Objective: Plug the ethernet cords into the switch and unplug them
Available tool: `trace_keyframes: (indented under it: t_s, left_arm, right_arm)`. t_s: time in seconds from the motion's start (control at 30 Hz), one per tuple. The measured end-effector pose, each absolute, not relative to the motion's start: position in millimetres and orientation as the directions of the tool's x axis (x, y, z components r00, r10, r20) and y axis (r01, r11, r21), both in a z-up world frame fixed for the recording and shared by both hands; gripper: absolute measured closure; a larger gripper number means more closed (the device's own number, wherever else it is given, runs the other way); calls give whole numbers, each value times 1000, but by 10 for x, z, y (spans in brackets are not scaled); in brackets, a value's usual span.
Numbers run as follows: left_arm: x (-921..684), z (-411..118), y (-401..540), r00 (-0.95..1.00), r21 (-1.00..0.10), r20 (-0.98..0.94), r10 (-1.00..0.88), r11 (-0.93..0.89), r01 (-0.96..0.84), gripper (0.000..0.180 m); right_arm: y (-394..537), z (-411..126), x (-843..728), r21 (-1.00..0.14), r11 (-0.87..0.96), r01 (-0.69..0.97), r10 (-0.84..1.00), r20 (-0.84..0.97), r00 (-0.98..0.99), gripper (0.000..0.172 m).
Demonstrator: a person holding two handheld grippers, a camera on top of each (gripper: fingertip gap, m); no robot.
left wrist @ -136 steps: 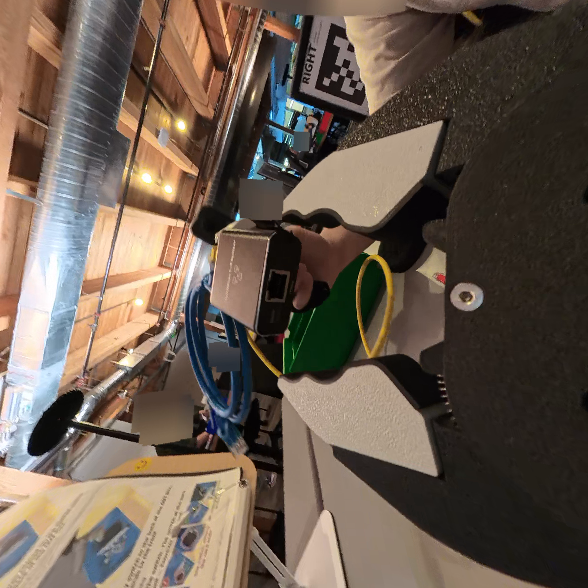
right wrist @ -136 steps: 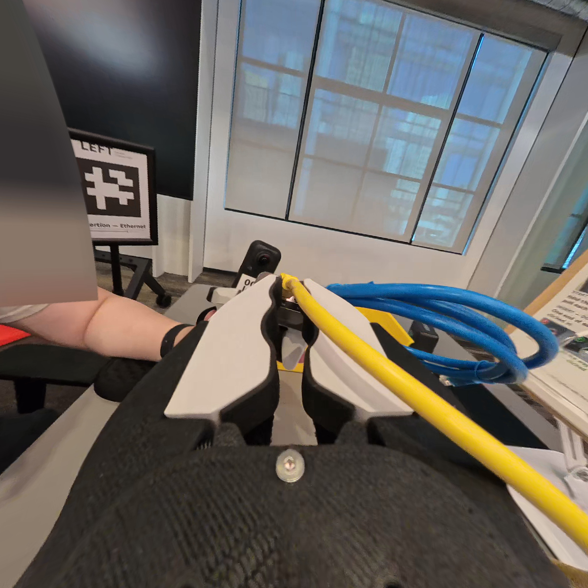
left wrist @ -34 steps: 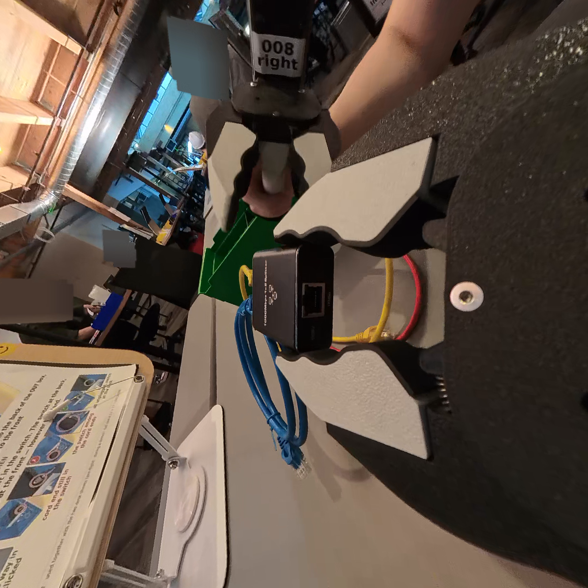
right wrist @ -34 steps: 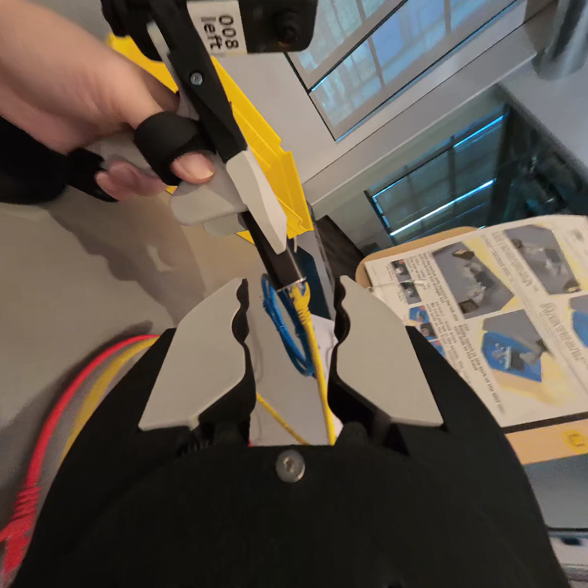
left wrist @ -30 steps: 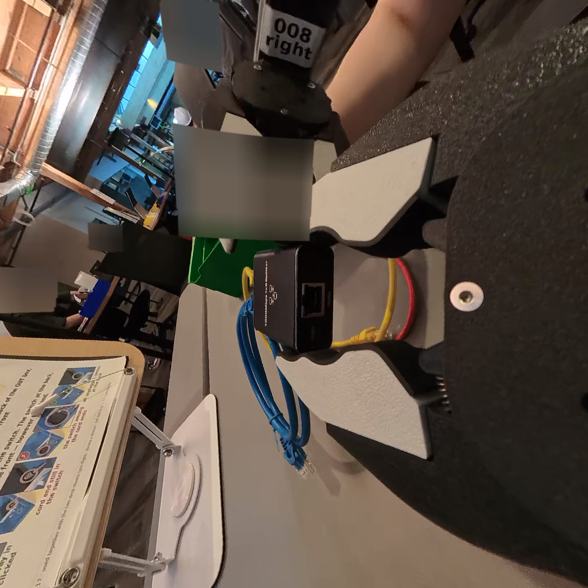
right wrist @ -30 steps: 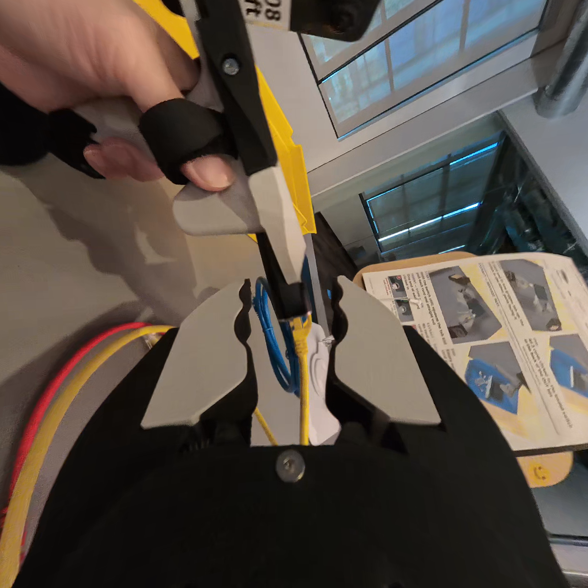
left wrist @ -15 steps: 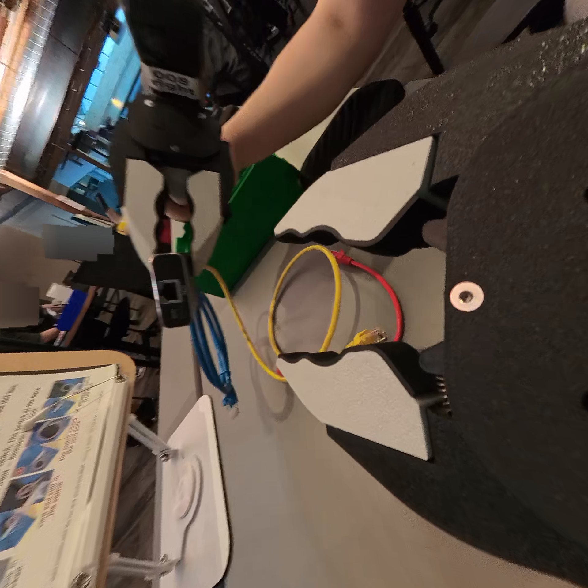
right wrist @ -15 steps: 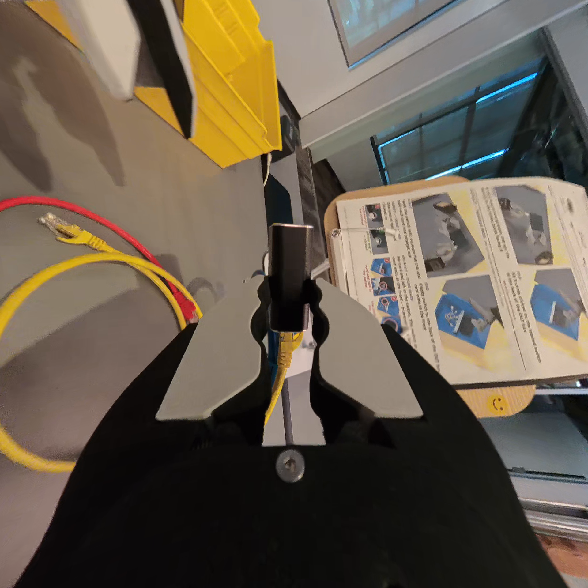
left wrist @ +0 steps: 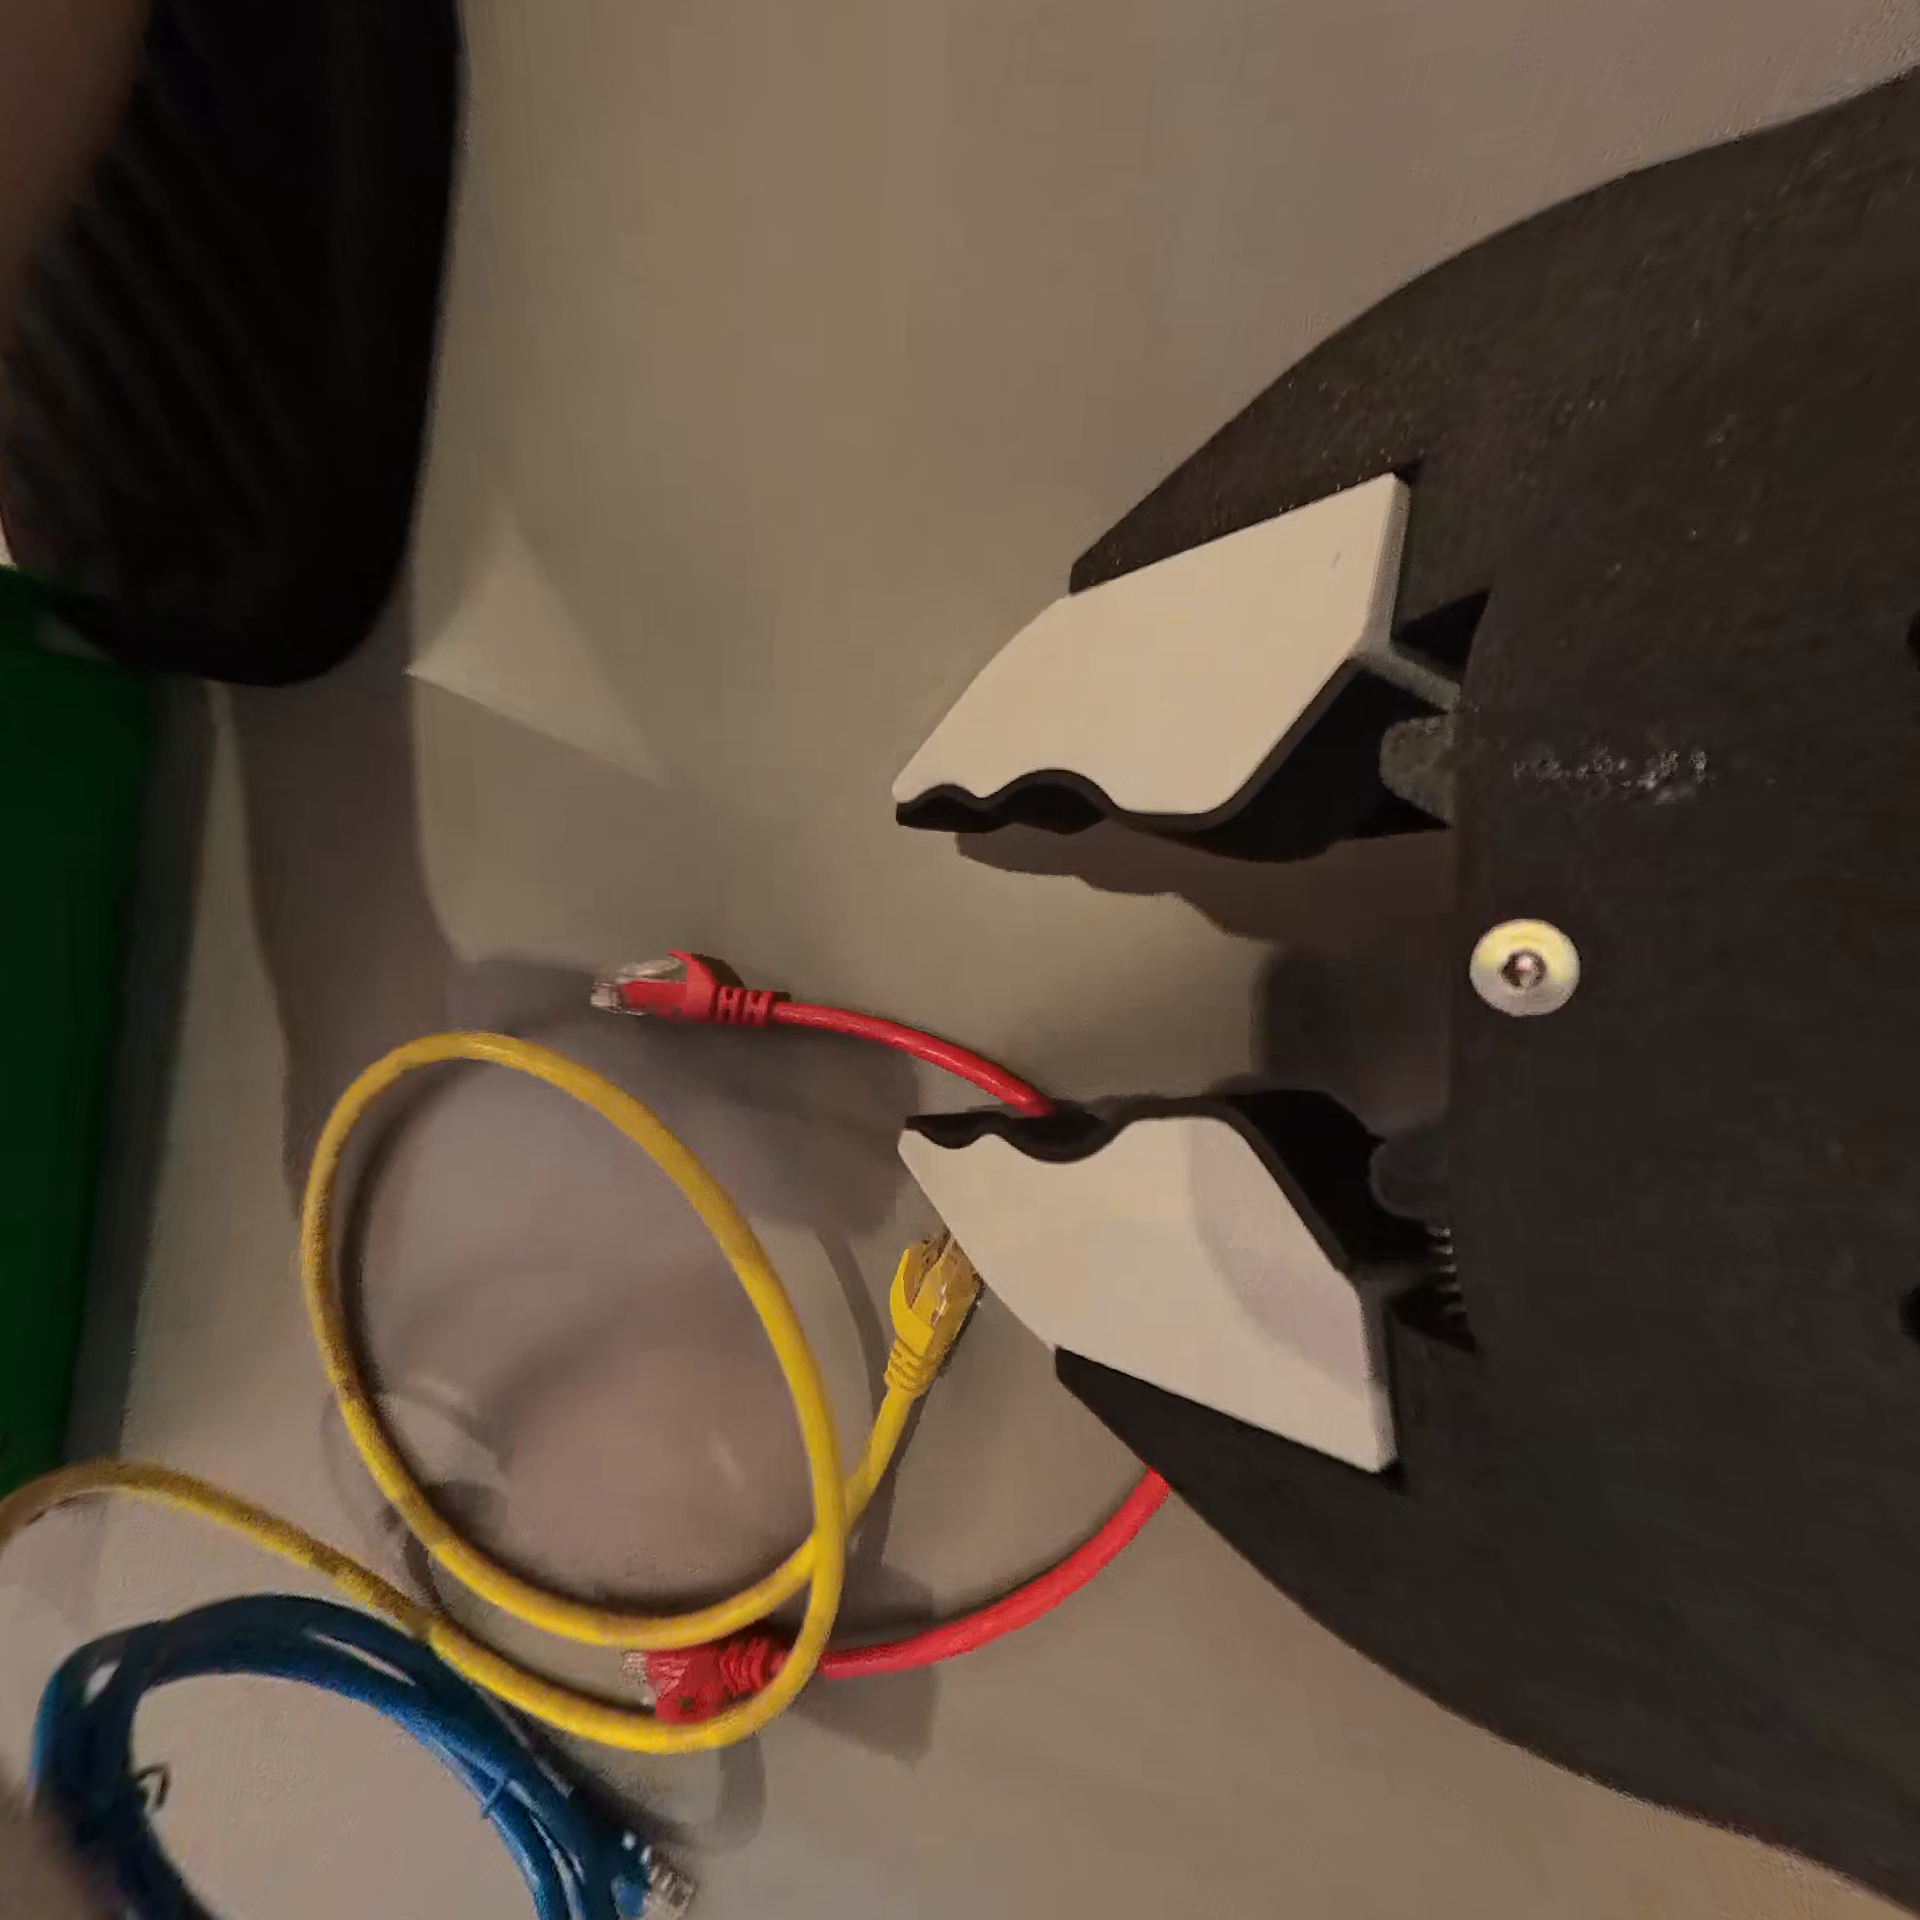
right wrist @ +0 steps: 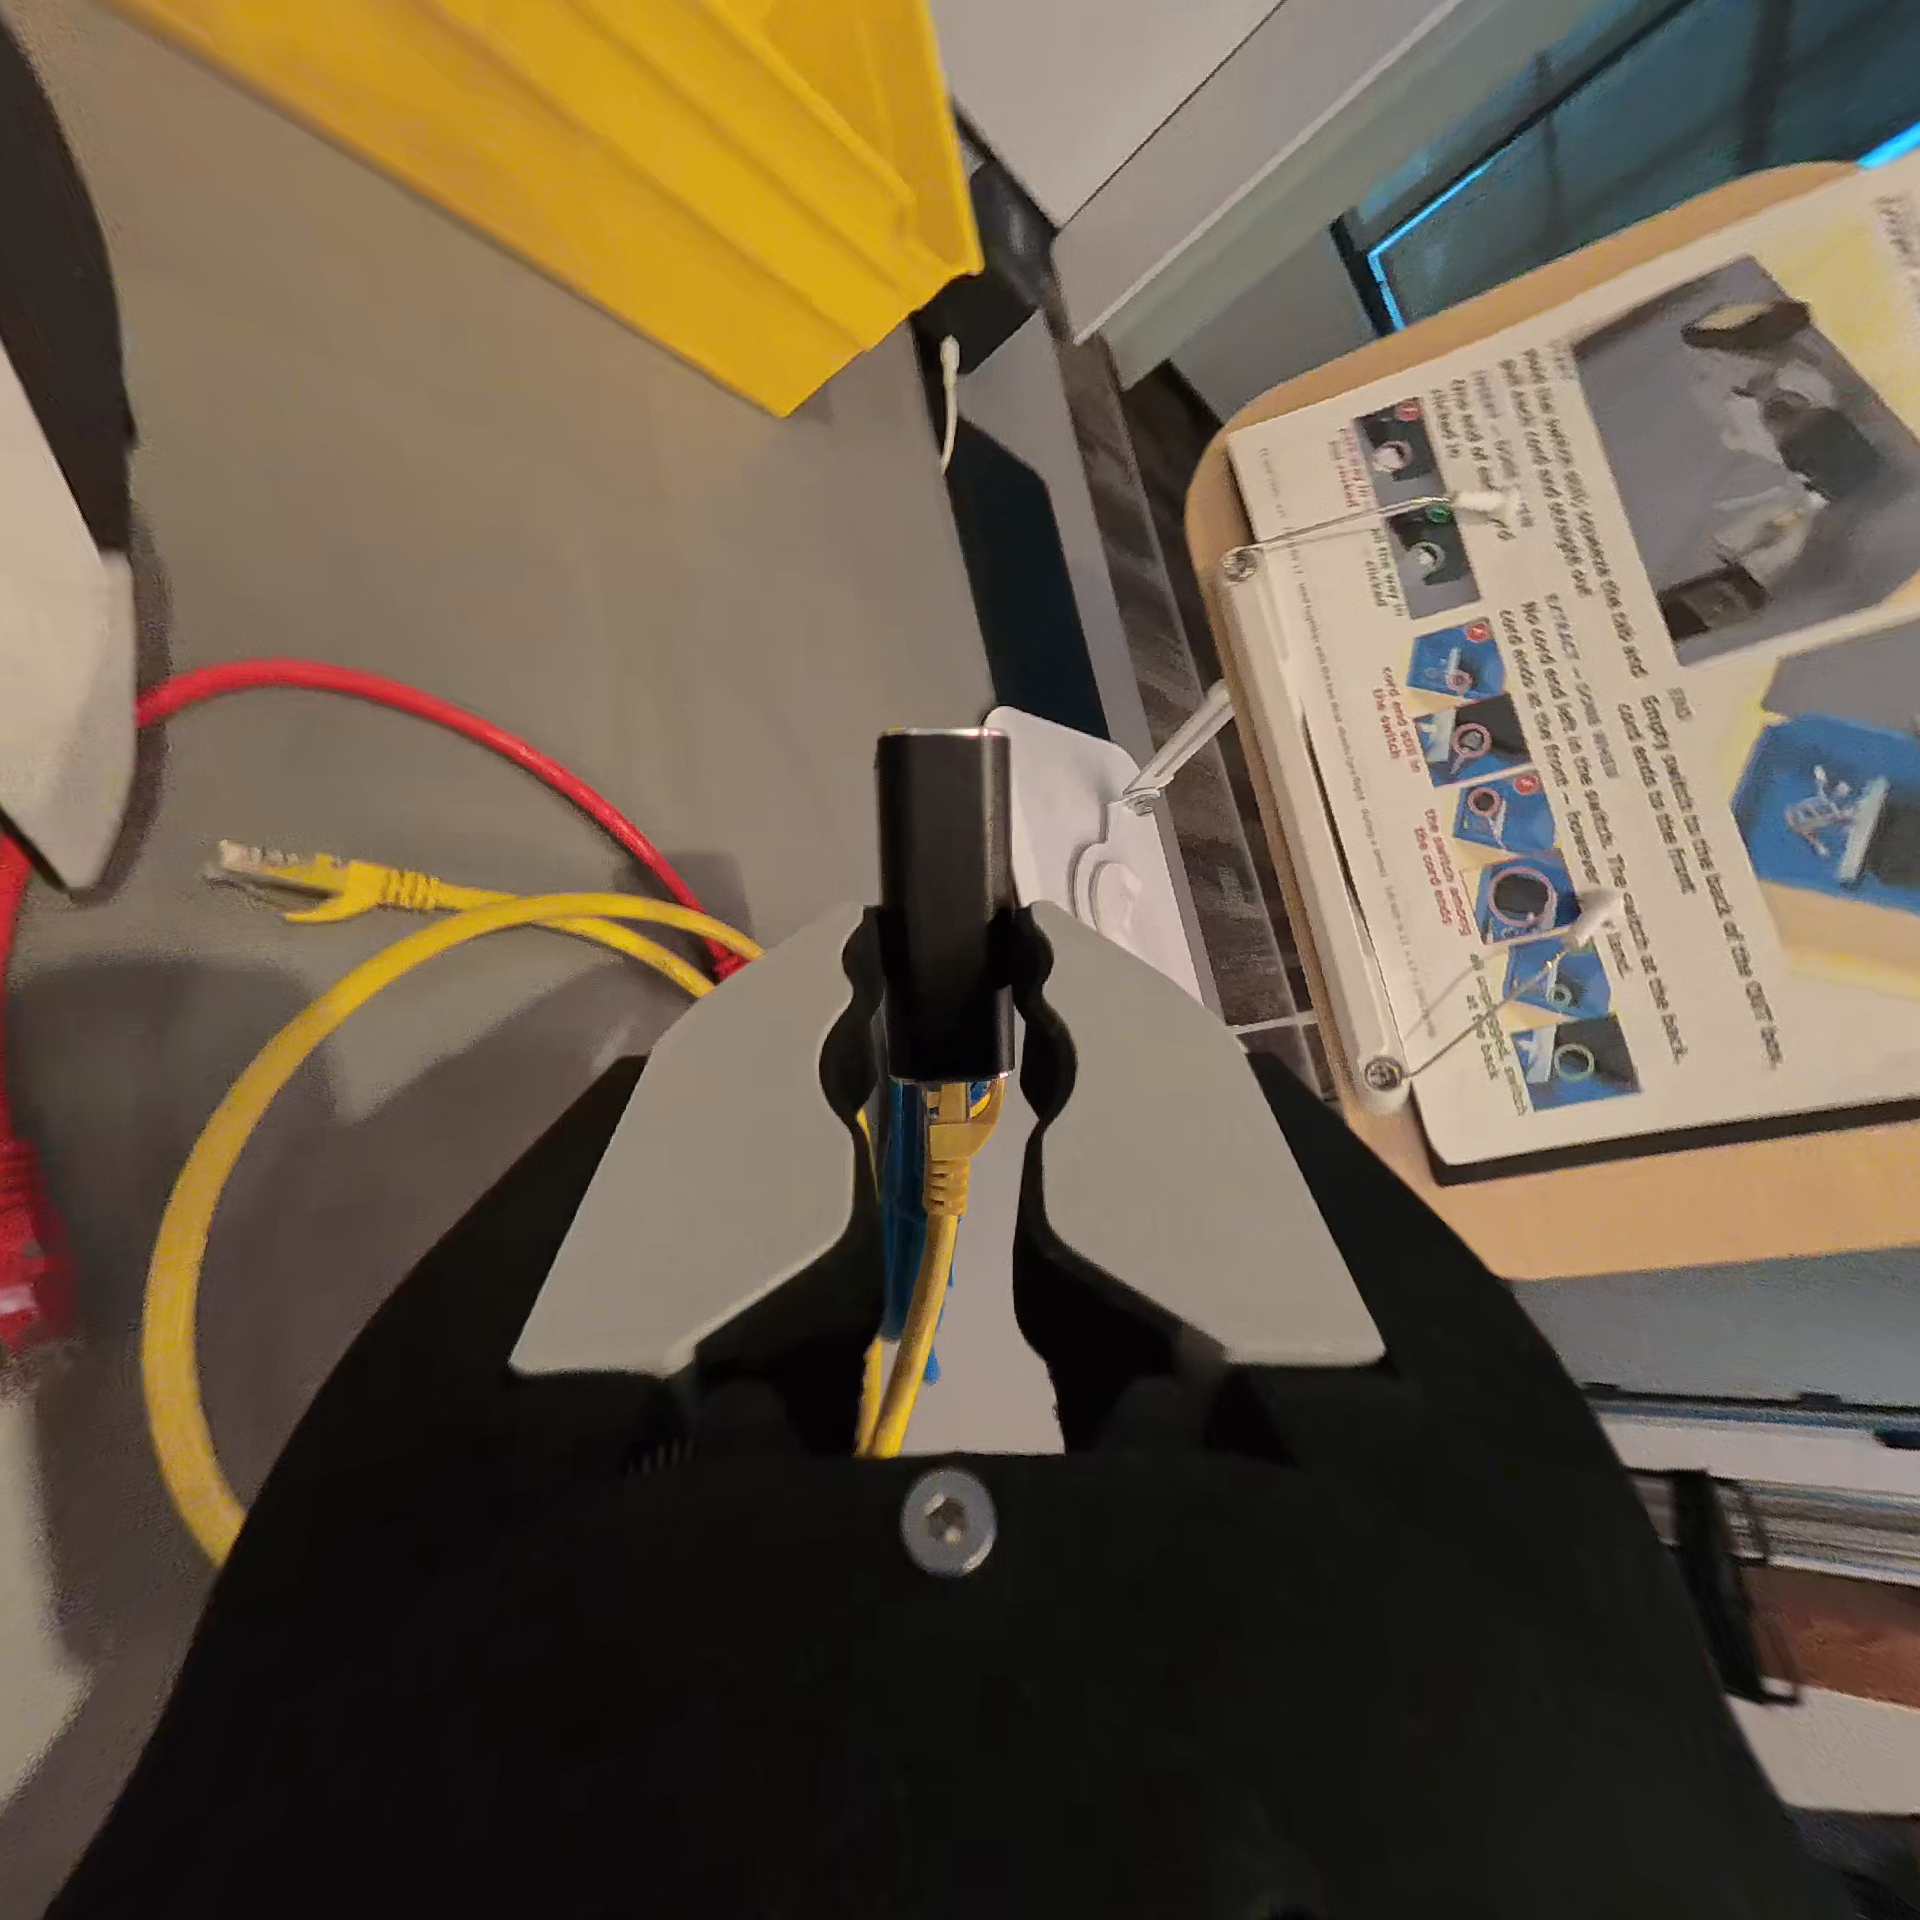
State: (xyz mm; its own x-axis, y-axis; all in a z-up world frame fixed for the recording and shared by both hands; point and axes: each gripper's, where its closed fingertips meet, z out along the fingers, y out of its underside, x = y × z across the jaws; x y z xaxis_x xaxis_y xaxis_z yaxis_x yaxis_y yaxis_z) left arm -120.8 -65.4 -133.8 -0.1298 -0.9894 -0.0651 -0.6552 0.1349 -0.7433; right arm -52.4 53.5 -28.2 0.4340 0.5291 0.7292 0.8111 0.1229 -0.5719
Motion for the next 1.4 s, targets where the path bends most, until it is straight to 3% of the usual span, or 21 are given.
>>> trace_keyframes:
  t_s: [0.1,0.3,0.37,0.6,0.77,1.07,1.13,1.23,1.33,1.4]
  left_arm:
    - [-1130,-1504,-602,-135,-697,-89,-987,158,-700,134]
    - [-999,-1561,-505,-73,-712,0,-997,51,-700,150]
    - [-1026,-1564,-556,-120,-705,-13,-993,94,-703,175]
    - [-1327,-1522,-924,-206,-597,54,-977,134,-791,177]
    - [-1557,-1057,-1326,-248,-706,203,-947,34,-707,177]
    - [-1820,-151,-1040,-145,-851,378,-915,-281,-443,178]
    - [-1811,-146,-949,-115,-852,390,-914,-310,-422,178]
    - [-1754,-188,-892,-111,-848,433,-895,-363,-385,178]
    - [-1717,-242,-828,-97,-853,447,-889,-392,-344,178]
    - [-1704,-246,-802,-95,-857,458,-884,-411,-311,178]
  right_arm:
    - [518,-244,-437,-621,114,775,499,711,496,147]
    - [515,-251,-348,-680,92,727,489,667,562,147]
    - [513,-228,-331,-704,85,705,482,648,590,147]
    - [464,-355,-348,-701,69,710,497,641,585,147]
    - [466,-493,-421,-698,79,712,521,638,567,147]
    - [63,-1191,-862,-662,78,745,785,502,363,145]
    - [26,-1199,-887,-680,59,731,768,499,402,133]
    - [-100,-967,-956,-798,23,603,762,404,507,116]
    - [-347,-463,-1162,-975,-87,203,794,55,605,106]
    - [-437,-237,-1233,-980,-197,-42,761,-180,624,108]
